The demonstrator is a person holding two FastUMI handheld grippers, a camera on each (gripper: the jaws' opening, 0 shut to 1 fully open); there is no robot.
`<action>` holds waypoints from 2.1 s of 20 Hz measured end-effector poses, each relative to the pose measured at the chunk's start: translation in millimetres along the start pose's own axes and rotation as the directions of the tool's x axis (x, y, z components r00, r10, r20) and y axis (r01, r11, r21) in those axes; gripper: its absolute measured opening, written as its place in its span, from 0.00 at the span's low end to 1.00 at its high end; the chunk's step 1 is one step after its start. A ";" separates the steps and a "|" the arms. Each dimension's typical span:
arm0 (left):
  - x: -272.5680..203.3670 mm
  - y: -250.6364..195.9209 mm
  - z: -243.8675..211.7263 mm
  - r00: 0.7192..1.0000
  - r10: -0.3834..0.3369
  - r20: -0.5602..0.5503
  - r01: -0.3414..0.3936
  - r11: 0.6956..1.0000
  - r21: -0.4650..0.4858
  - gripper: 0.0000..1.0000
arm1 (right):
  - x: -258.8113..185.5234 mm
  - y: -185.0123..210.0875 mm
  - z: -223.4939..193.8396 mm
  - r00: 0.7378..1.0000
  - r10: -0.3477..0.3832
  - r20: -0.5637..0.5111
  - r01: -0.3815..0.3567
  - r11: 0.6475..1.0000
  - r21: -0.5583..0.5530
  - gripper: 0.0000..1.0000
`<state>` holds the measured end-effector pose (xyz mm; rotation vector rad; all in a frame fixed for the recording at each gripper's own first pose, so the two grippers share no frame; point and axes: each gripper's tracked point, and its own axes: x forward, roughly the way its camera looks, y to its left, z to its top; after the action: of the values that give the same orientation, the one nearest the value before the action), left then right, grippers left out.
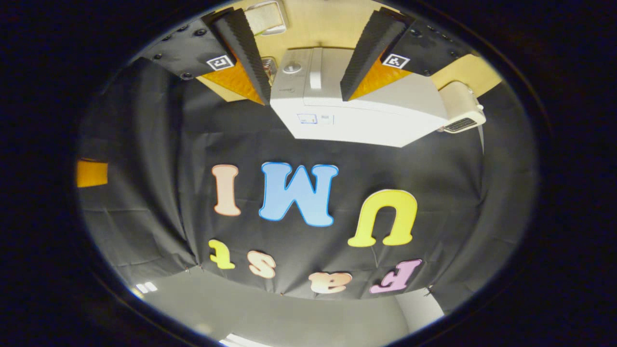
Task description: Open the microwave oven with the left hand, put the food in, and close the microwave oven.
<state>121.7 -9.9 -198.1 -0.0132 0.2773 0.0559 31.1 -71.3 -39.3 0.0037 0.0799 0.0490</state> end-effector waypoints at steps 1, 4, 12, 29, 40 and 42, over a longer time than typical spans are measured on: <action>13.6 -0.8 -14.3 1.000 0.009 -0.028 -0.009 1.000 0.001 0.96 | 3.4 -6.8 -4.9 1.000 -0.003 -0.012 0.003 1.000 0.002 0.94; 48.1 1.4 -50.0 0.995 0.043 -0.095 -0.043 0.999 0.000 0.96 | 19.4 -28.6 -23.8 0.998 -0.006 -0.057 0.007 1.000 0.006 0.94; 113.5 17.9 -107.9 0.975 0.105 -0.196 -0.099 0.994 0.039 0.88 | 52.6 -66.2 -70.5 0.985 -0.005 -0.173 0.008 1.000 0.020 0.94; 88.7 14.5 -127.3 0.947 -0.077 -0.311 0.093 0.995 0.036 0.06 | 18.4 2.4 -49.8 0.989 -0.069 -0.134 0.068 0.998 -0.018 0.94; -87.9 84.1 -144.6 0.910 -0.151 -0.385 0.190 0.980 0.065 0.06 | 6.4 96.2 -50.5 0.992 0.009 -0.127 -0.008 1.000 0.007 0.94; -111.7 102.5 -146.8 0.906 -0.154 -0.393 0.202 0.976 0.082 0.06 | 3.0 114.2 -54.0 0.990 0.032 -0.134 -0.028 0.999 0.027 0.95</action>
<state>-31.5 83.5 -309.3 0.0724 0.6733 -0.1487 24.2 43.0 -92.7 0.0269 0.2157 0.0783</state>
